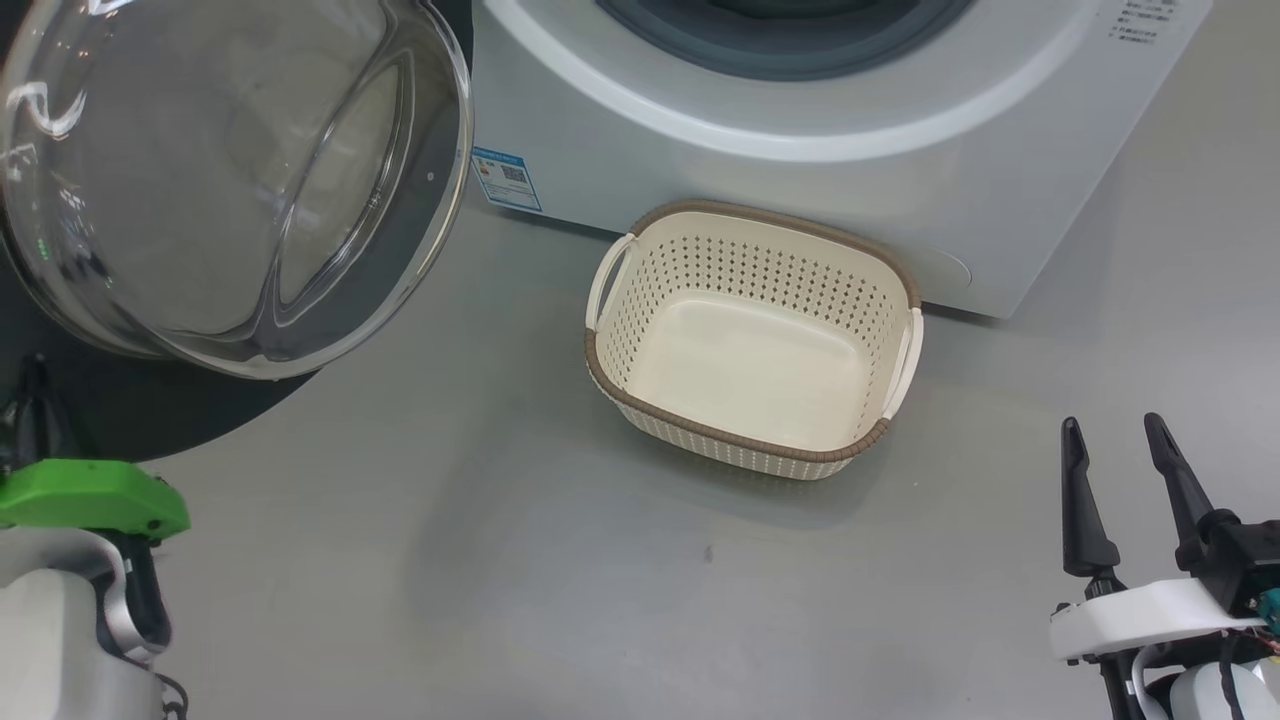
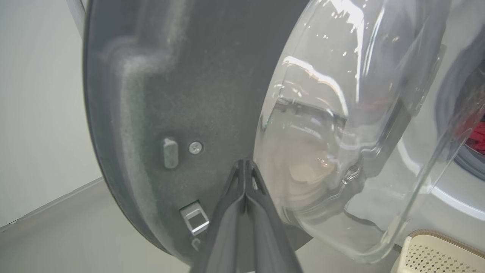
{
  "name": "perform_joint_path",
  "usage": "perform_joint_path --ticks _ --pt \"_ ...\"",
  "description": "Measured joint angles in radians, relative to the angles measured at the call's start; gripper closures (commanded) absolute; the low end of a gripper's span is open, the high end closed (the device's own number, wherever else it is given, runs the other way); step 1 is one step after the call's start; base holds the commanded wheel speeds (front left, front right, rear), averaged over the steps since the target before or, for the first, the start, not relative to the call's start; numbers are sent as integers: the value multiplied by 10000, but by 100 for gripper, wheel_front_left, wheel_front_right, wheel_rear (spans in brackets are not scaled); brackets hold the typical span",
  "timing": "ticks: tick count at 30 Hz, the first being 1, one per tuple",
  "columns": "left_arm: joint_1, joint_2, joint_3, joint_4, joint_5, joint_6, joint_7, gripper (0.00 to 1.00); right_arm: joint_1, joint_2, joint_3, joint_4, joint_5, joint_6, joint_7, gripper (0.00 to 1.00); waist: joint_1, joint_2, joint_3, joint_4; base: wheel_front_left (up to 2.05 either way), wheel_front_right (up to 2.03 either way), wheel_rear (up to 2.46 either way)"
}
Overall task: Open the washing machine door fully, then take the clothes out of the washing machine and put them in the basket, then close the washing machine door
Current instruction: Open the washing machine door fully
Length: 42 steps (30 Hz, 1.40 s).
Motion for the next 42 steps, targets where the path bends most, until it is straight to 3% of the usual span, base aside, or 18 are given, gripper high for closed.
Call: perform_joint_path --ticks 9,16,25,27,28,30,31,32,33,42 --pt "1149 -627 -58 -1553 487 -123 -2 100 3 119 140 159 0 96 0 0 0 0 -384 -193 0 0 0" --pt "2134 -1273 -673 -2412 940 -309 0 100 6 182 288 165 -2 148 0 0 0 0 -597 -495 0 0 0" --pt "2745 -1327 -1421 -2966 1143 -585 0 99 11 288 456 224 -2 238 0 0 0 0 -793 -939 0 0 0" --pt "2859 -1325 -1561 -2984 1143 -648 0 81 12 301 522 245 -13 238 0 0 0 0 -838 -1072 0 0 0" --pt "2933 -1323 -1678 -2986 1166 -671 0 67 12 303 554 245 -23 238 0 0 0 0 -859 -1144 0 0 0" --pt "3063 -1327 -1854 -2991 1246 -683 0 53 11 320 598 213 -104 240 0 0 0 0 -896 -1290 0 0 0" --pt "3114 -1325 -1910 -3001 1313 -698 0 40 10 324 627 190 -121 251 0 0 0 1 -913 -1369 0 0 0" --pt "3155 -1319 -1971 -3005 1354 -702 0 16 8 341 640 155 -121 251 0 0 0 0 -929 -1447 0 0 0" --pt "3193 -1321 -2027 -3026 1373 -700 0 3 4 359 654 138 -121 251 0 0 0 0 -945 -1527 0 0 0" --pt "3363 -1323 -2167 -3179 1406 -686 0 0 7 445 761 102 -119 251 0 0 0 0 -1124 -2288 0 0 0"
